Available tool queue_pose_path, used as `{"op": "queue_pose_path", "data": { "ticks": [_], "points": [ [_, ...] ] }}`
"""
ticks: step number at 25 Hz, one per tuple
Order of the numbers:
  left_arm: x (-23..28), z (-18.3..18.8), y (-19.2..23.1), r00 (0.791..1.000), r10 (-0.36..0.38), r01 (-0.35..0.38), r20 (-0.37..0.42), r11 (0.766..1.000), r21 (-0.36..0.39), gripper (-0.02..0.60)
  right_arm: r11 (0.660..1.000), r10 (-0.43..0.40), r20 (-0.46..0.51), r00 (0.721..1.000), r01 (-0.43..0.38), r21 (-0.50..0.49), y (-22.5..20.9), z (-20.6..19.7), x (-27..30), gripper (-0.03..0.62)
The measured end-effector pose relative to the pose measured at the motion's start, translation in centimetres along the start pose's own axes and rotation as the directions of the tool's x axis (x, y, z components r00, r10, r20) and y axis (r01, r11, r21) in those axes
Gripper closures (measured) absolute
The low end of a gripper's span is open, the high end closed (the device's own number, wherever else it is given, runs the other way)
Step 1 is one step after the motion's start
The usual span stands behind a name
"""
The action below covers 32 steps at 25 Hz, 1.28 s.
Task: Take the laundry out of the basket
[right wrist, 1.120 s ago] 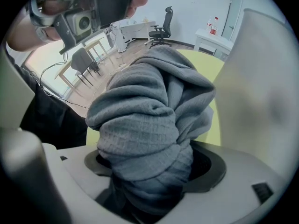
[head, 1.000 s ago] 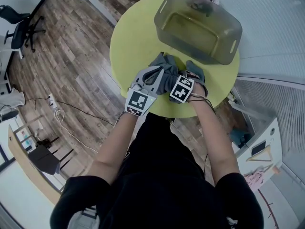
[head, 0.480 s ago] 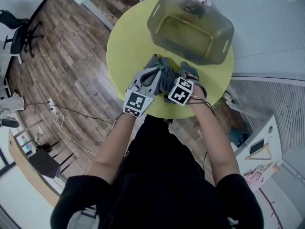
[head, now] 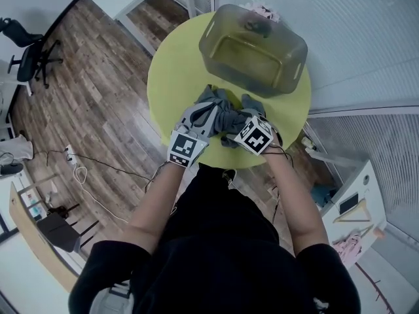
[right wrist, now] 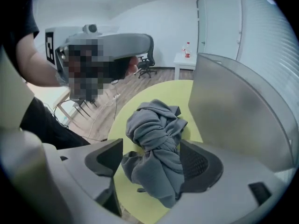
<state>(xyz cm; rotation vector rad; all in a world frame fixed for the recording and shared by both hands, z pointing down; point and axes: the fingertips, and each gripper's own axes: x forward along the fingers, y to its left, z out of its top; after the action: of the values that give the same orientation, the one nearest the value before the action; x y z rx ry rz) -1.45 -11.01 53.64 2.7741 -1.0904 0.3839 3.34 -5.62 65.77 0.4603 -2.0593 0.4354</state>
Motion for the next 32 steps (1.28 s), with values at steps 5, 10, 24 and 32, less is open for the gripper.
{"op": "queue_pose_path", "data": {
  "ticks": [5, 10, 24, 32],
  "points": [
    [-1.0, 0.6, -1.2, 1.000, -0.018, 0.018, -0.003, 1.000, 0.012, 0.572, 0.996, -0.066, 0.098, 0.993, 0.059, 0.070, -0.4, 0.7, -2.6, 0.206],
    [-2.1, 1.7, -2.0, 0.999, -0.040, 0.040, -0.001, 0.999, 0.024, 0.572, 0.980, -0.164, 0.274, 0.947, 0.125, 0.155, -1.0, 2.6, -6.6, 0.206],
    [-7.0, 7.9, -4.2, 0.989, -0.117, 0.114, 0.089, 0.993, 0.040, 0.572, 0.946, -0.319, 0.691, 0.649, 0.168, 0.278, 1.4, 8.3, -20.4, 0.206],
    [-7.8, 10.1, -6.0, 0.981, -0.166, 0.158, 0.104, 0.984, 0.088, 0.572, 0.946, -0.326, 0.755, 0.570, 0.191, 0.264, 3.3, 9.2, -23.4, 0.348]
  ]
}}
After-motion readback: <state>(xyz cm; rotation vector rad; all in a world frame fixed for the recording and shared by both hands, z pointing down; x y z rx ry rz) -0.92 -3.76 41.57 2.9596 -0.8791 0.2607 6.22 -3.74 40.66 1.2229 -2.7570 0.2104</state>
